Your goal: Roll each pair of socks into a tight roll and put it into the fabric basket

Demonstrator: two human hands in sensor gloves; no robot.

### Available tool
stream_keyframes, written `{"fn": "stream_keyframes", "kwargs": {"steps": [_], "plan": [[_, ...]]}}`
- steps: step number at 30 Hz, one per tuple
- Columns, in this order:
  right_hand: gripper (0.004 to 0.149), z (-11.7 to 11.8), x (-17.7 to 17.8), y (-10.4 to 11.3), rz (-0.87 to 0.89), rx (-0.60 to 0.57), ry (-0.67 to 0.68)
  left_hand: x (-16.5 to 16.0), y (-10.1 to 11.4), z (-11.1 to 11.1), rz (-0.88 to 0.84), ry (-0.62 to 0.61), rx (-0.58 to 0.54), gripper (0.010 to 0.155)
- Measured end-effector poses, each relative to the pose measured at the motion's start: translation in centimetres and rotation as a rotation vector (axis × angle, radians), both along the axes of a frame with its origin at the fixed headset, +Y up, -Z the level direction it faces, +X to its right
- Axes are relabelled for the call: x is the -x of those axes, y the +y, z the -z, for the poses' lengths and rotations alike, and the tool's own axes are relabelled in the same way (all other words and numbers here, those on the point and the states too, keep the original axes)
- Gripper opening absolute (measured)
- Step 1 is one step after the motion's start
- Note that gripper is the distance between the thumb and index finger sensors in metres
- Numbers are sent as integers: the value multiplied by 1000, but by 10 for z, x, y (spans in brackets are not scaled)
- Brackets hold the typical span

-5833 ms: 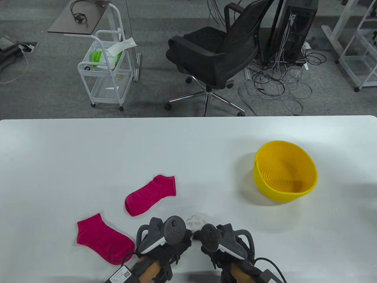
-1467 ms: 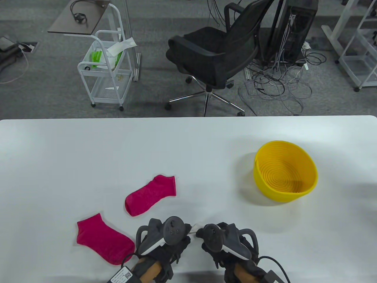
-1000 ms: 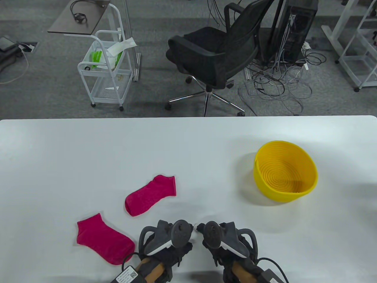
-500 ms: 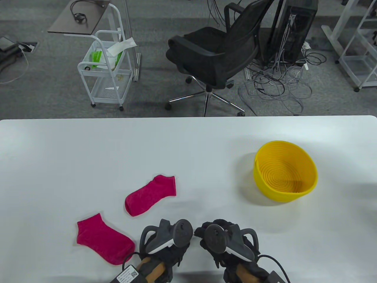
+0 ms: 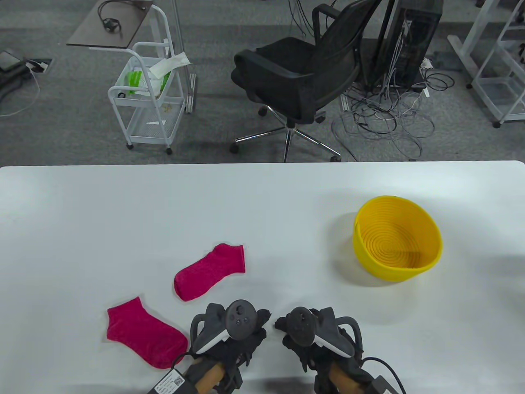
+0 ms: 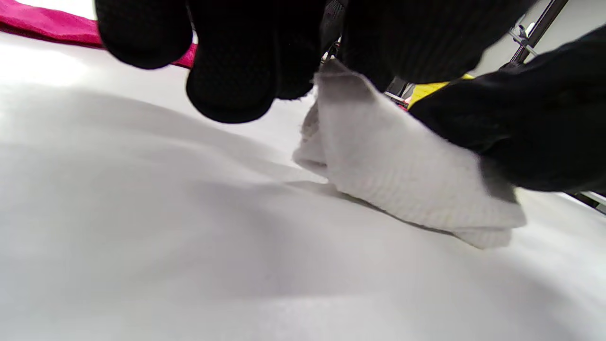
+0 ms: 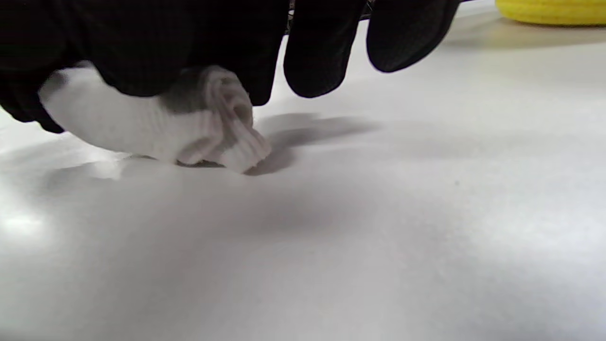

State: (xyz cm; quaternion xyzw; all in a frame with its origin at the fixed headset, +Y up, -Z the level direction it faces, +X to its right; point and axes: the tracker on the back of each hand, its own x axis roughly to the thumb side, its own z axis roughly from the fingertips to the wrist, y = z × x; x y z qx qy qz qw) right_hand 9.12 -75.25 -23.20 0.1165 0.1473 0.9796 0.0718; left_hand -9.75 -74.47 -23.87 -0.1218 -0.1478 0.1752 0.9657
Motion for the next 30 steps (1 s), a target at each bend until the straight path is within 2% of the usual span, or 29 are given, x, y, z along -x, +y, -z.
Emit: {"fn": "stream_keyframes", "kwargs": {"steps": [7,11,15,21,26,30], "plan": [[55,3,0,-7,-21,28,-17,-8,-12,1,84,-38,29,63],[56,2,1,-6,-10,42,-19,-10,-14,2,106,-39,10,61],[58,-1,3,-7,-15,50,3,-11,-15,2,95,-47,49,58],[63,-2,8,-8,-27,56,22,-14,-15,-1,178,-61,129,58],[59,-2,11,-4,-18,38,-7,-13,-17,0,152,-72,136,61],[57,2,6,-4,72,91,-56,-6,-17,3,105,-46,147,67]]}}
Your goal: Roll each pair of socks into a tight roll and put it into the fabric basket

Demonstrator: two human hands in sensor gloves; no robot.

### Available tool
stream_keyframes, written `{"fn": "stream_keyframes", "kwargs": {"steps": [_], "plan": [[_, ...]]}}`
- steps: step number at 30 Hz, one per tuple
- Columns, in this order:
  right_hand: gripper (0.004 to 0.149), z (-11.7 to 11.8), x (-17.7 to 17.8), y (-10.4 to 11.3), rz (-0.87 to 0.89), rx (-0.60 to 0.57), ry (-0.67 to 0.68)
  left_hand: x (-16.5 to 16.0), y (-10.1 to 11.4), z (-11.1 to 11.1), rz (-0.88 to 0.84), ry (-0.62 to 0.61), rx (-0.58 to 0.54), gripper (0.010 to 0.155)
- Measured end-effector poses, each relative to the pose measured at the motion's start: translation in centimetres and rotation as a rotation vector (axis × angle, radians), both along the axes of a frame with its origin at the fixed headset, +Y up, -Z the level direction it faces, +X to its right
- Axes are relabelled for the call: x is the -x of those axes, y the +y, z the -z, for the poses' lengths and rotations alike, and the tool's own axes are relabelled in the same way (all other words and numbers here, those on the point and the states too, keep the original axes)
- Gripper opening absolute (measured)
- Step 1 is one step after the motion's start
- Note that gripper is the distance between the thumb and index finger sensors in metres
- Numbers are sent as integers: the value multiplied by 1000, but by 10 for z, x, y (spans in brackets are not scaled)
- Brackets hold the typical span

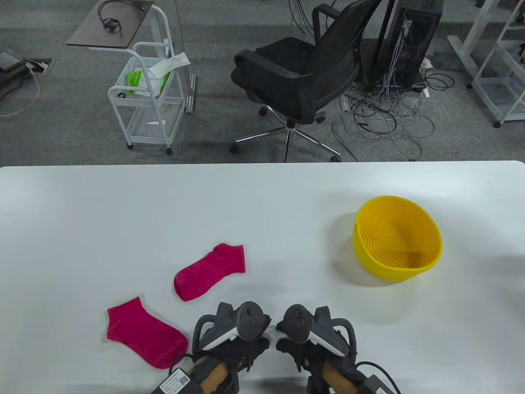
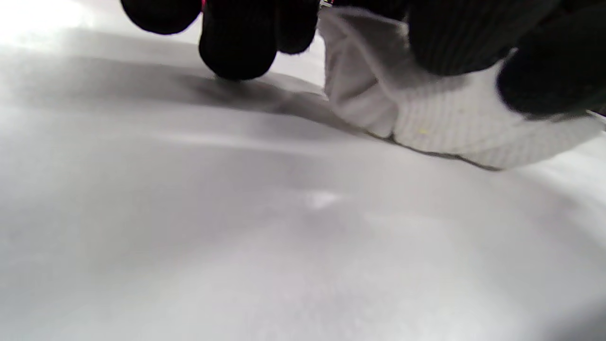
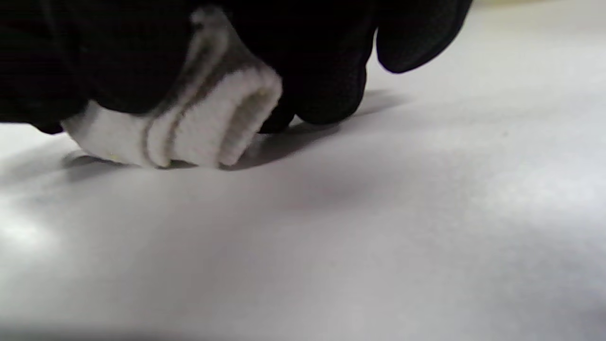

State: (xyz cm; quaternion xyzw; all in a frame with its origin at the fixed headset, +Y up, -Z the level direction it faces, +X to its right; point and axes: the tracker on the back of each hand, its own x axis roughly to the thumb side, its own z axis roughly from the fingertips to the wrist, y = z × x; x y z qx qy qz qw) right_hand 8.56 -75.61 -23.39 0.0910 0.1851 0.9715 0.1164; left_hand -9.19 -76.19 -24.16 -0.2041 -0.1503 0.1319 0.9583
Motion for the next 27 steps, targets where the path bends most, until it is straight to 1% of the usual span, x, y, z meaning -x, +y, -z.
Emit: {"fn": "stream_keyframes", "kwargs": {"steps": [3,4,9,11,13,14,15,16,18,21,23,25,27], "plan": [[57,3,-9,3,79,37,-32,9,2,3,-105,34,54,68],[56,4,-12,5,134,52,-38,13,4,4,-154,43,64,68],[56,9,-25,12,347,119,-63,29,12,10,-367,45,80,70],[56,10,-30,11,456,184,-72,32,11,11,-507,24,137,70],[56,10,-33,10,525,226,-77,32,9,12,-600,14,198,69],[56,10,-34,9,542,237,-79,32,9,12,-625,19,212,67],[57,10,-35,7,572,262,-86,32,10,12,-652,53,207,65],[57,10,-36,5,596,290,-92,31,11,11,-658,73,199,63],[57,11,-36,4,601,305,-95,31,14,12,-656,81,182,58],[54,9,-36,8,581,246,-102,33,18,11,-645,127,148,57],[51,7,-36,16,538,143,-90,36,18,11,-641,157,144,57],[48,3,-34,25,454,8,-56,39,17,11,-646,197,147,58],[47,-1,-32,31,410,-61,-22,42,16,12,-658,231,158,58]]}}
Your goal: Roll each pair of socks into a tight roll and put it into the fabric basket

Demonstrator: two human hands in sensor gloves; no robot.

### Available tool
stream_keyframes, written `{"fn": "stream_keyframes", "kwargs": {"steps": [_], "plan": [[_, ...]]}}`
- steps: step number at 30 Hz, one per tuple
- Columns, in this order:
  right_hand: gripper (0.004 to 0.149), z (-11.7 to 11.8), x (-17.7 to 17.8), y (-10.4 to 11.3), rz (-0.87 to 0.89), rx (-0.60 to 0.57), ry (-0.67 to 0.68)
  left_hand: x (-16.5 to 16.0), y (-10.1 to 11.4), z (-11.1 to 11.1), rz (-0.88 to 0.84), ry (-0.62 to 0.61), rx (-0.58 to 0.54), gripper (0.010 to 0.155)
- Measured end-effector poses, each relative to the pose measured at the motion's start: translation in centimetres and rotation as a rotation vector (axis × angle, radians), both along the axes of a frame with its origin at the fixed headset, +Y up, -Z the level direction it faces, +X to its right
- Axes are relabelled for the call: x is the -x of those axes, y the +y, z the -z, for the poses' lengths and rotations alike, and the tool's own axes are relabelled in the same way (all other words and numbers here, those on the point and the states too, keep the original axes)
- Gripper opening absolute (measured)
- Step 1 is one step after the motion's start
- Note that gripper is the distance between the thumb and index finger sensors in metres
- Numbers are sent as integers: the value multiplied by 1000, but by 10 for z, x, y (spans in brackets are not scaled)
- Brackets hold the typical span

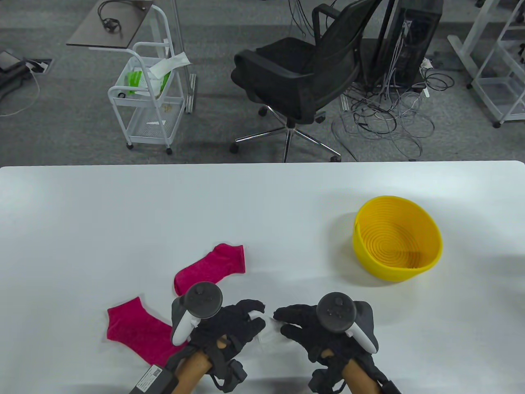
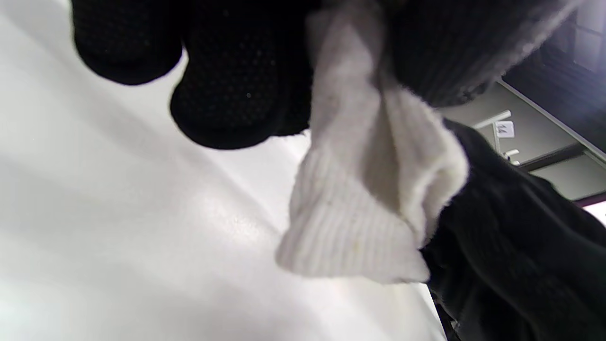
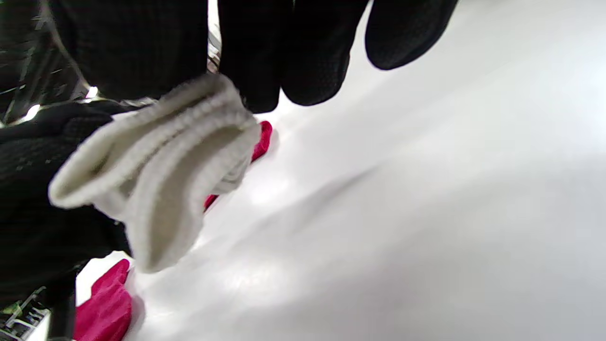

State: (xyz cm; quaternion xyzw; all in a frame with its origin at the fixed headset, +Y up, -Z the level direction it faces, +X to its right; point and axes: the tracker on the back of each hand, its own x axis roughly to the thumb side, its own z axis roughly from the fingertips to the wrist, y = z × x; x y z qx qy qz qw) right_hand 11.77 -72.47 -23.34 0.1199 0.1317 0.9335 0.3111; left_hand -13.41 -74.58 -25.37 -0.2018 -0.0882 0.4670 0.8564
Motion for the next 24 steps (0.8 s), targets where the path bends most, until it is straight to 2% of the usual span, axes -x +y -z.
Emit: {"fn": "stream_keyframes", "kwargs": {"steps": [6,9,14,19,24], "plan": [[51,-3,6,1,-64,-31,21,3,-7,2,-75,24,88,58],[49,-3,8,-1,-90,-42,9,2,-9,2,-64,9,92,58],[43,-2,8,-2,-111,-52,-23,-4,-10,1,-49,-38,74,58],[42,-1,6,-2,-117,-49,-98,-11,-5,-1,3,-116,-16,54],[42,0,4,-2,-85,-27,-116,-14,-1,-3,26,-123,-53,53]]}}
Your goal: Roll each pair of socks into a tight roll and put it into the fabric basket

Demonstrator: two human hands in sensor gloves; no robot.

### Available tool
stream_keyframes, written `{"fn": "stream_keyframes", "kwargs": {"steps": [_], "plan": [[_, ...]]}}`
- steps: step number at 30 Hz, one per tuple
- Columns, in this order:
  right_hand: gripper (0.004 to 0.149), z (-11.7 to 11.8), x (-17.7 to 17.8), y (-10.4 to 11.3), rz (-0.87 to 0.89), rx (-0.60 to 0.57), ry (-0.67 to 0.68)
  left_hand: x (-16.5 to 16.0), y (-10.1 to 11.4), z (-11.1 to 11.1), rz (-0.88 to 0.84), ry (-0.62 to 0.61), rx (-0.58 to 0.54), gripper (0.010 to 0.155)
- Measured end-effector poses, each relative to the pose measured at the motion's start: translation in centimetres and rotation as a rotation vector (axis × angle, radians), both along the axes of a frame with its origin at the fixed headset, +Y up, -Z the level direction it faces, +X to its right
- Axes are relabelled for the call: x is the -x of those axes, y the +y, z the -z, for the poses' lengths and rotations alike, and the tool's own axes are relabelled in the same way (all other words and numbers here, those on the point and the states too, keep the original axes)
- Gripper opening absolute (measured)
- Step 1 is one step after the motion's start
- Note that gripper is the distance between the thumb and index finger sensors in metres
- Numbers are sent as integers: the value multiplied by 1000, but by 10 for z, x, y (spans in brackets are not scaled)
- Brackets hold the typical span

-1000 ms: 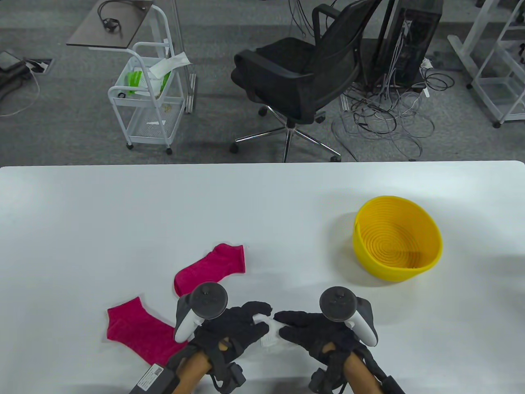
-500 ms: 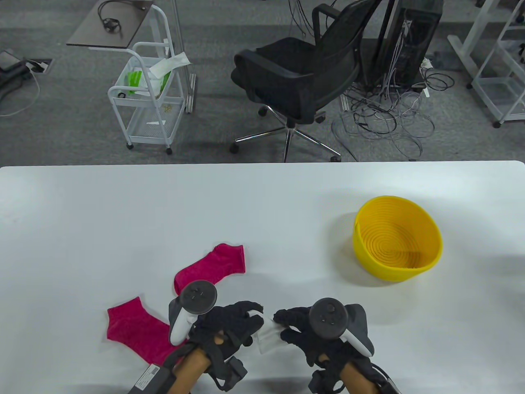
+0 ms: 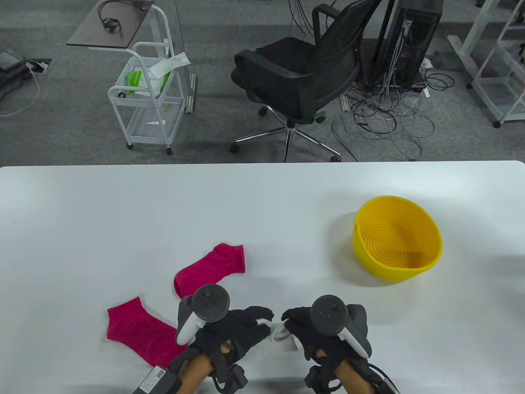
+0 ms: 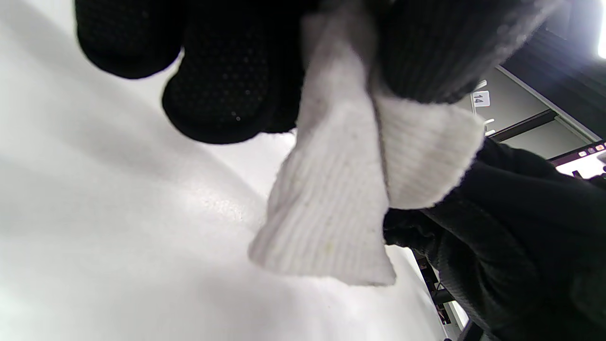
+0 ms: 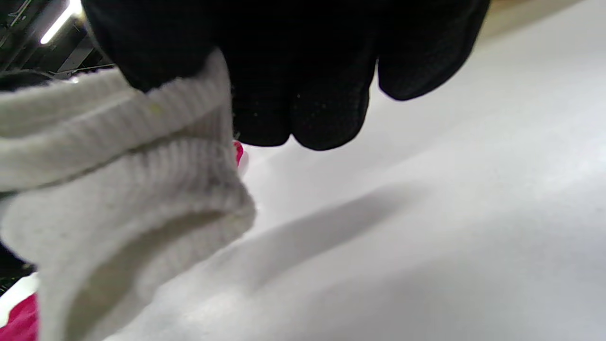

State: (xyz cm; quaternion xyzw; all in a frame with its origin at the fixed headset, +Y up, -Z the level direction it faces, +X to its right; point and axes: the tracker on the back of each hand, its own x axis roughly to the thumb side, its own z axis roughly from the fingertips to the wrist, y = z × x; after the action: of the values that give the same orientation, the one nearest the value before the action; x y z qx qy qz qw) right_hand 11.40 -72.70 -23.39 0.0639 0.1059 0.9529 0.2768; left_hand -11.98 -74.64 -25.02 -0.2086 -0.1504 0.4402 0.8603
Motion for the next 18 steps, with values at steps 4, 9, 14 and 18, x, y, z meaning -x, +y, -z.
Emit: {"fn": "stream_keyframes", "kwargs": {"steps": [4,9,14,18], "plan": [[44,0,-1,-4,70,70,54,4,1,0,-1,27,-9,53],[53,-2,5,-10,99,141,114,7,5,0,-51,33,-43,53],[64,0,5,-19,221,305,175,10,11,1,-161,38,-87,52],[60,0,6,-23,383,430,202,11,7,1,-160,46,-61,53]]}}
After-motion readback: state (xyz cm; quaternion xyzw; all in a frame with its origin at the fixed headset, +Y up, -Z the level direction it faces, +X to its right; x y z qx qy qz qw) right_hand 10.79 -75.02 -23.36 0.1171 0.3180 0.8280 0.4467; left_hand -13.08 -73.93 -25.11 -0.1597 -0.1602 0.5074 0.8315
